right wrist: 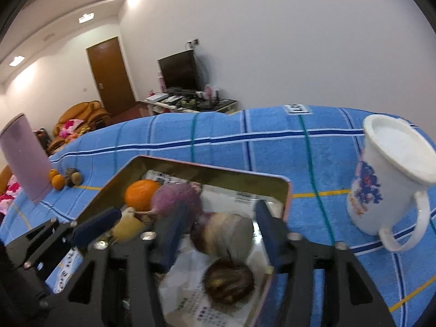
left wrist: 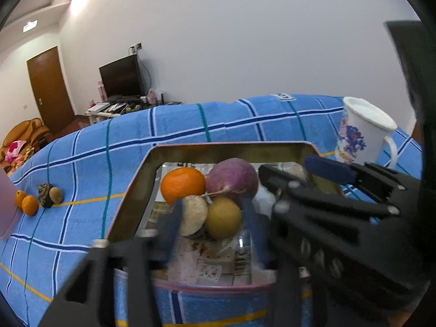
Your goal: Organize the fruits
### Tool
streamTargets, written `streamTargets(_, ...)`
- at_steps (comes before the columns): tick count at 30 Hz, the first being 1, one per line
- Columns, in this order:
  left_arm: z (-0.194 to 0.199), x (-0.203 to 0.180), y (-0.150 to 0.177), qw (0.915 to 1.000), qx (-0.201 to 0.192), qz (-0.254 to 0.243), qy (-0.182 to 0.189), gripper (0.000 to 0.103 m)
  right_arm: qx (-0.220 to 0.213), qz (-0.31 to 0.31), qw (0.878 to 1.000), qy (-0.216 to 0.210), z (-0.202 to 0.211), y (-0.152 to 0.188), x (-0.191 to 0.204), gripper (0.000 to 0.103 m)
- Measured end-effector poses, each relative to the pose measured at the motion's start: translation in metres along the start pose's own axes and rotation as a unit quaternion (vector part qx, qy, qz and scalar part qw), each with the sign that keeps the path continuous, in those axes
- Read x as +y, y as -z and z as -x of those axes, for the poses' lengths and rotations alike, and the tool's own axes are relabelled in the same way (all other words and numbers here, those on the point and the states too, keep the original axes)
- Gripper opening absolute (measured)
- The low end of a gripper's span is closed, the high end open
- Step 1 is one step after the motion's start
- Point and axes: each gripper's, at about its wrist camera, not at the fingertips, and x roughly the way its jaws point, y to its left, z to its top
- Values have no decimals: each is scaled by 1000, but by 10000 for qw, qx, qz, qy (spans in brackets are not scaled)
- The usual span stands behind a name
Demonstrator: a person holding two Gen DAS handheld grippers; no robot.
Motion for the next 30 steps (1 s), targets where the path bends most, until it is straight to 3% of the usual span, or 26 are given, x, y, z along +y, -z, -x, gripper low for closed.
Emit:
streamTargets(3,5,2,1,9999,-116,31,51,72,-166,127,9998,52,5,1,9,72)
streamTargets(7,18,-2,3,9989,-454,-89,-82,102,-360,26,9993,19,13,2,8,72)
streamTargets(8,23,-3,3,9979,-605,-119,-177,103,-459,-53,9989,60,17,2,6,72)
streamTargets(11,35,-1,2,9950,-923,-138,-361,103,-795,-277,9963,189,31,2,-4,72)
streamTargets(16,33,20,-1,9931,-928,248,-674,103,-1272,-647,9879,605,48,4,-20,72)
streamTargets(22,43,36,5,9782,-1387,296,-1519,103,-2322,-806,9638,1038,77,18,-19,72)
streamTargets(30,57,50,18,9746,-1495,421,-1615,103,-2362,-500,9637,1142,84,24,3,72)
